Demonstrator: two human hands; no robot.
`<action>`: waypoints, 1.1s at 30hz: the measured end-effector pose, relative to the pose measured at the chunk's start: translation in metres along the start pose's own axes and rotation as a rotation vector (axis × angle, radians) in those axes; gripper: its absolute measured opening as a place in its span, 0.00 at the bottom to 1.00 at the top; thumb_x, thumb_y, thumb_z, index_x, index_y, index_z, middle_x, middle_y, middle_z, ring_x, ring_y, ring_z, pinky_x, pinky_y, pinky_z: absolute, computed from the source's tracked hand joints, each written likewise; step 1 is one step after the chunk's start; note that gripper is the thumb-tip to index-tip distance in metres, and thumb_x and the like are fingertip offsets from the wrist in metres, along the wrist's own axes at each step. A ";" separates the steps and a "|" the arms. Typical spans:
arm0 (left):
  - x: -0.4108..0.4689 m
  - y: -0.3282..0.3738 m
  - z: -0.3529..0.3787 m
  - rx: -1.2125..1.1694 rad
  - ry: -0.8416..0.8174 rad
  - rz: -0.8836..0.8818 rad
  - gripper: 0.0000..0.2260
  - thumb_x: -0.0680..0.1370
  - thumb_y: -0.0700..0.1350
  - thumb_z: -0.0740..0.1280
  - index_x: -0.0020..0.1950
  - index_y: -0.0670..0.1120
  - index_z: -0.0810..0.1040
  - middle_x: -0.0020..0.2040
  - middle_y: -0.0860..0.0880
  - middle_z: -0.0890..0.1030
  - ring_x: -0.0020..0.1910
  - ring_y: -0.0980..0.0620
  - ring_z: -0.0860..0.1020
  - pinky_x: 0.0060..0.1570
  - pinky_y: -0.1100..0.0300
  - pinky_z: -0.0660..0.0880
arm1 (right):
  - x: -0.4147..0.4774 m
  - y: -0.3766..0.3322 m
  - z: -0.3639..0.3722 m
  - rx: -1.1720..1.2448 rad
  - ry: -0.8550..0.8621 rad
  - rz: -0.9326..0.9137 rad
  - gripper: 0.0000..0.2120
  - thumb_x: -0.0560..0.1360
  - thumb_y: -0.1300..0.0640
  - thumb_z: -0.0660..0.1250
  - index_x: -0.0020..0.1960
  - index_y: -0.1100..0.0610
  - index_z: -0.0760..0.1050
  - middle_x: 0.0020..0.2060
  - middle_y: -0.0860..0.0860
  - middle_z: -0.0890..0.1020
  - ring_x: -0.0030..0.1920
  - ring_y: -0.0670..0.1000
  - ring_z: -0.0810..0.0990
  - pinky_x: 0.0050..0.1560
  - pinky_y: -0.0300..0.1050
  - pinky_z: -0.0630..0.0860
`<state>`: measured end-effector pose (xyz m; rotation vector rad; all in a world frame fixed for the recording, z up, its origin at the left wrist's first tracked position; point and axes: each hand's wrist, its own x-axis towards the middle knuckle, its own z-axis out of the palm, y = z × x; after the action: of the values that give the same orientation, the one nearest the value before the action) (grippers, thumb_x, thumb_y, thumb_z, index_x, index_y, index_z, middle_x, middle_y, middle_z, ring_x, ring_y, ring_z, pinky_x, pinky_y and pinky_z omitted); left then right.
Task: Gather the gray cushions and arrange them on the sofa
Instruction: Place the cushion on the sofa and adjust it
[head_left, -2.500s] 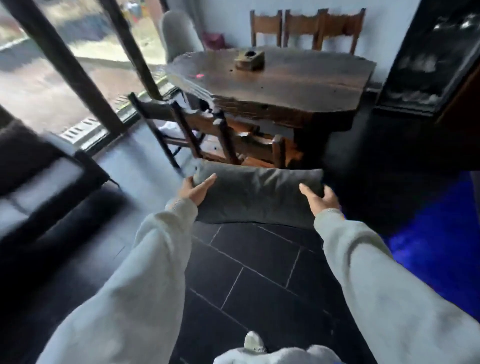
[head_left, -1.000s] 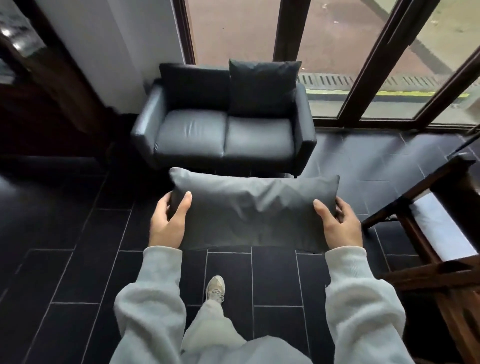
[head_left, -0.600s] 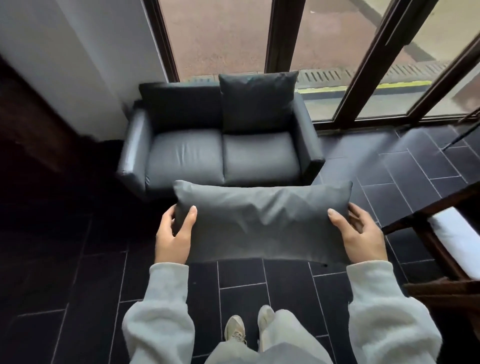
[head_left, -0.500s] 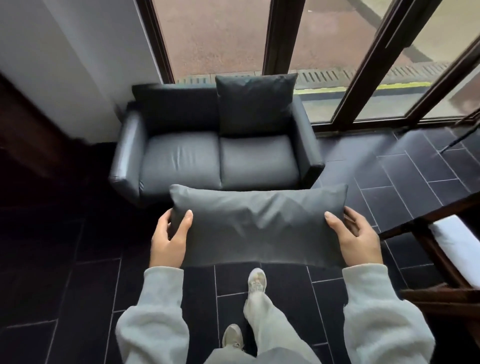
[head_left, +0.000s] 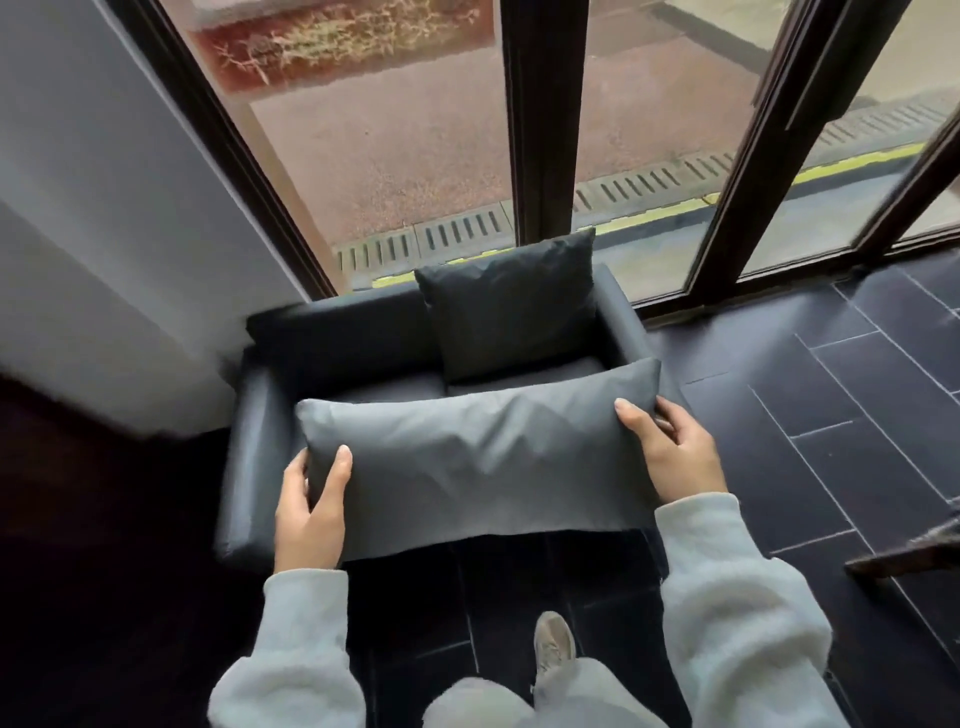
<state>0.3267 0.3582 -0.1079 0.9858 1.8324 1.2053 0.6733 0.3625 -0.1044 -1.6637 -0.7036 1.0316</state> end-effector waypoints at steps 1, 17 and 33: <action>0.014 0.008 0.010 0.002 -0.002 -0.002 0.32 0.77 0.63 0.70 0.77 0.51 0.70 0.71 0.59 0.71 0.76 0.55 0.65 0.71 0.58 0.62 | 0.014 -0.006 0.004 0.019 0.014 0.014 0.27 0.74 0.44 0.76 0.69 0.55 0.78 0.58 0.54 0.85 0.61 0.53 0.82 0.68 0.54 0.76; 0.267 0.021 0.355 0.244 -0.690 -0.121 0.30 0.72 0.62 0.71 0.71 0.50 0.74 0.65 0.51 0.81 0.66 0.50 0.78 0.70 0.48 0.72 | 0.182 0.094 0.020 0.470 0.603 0.640 0.26 0.57 0.38 0.81 0.48 0.53 0.86 0.46 0.48 0.89 0.50 0.50 0.88 0.55 0.50 0.82; 0.379 -0.148 0.651 0.380 -1.098 -0.256 0.21 0.72 0.64 0.73 0.63 0.64 0.77 0.60 0.62 0.84 0.60 0.57 0.81 0.57 0.48 0.77 | 0.375 0.283 0.060 0.789 0.936 0.590 0.15 0.77 0.63 0.74 0.63 0.62 0.80 0.55 0.54 0.87 0.55 0.48 0.87 0.60 0.45 0.80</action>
<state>0.6927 0.9051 -0.5034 1.2189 1.2075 0.0423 0.7851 0.6129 -0.4908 -1.3979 0.7629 0.6321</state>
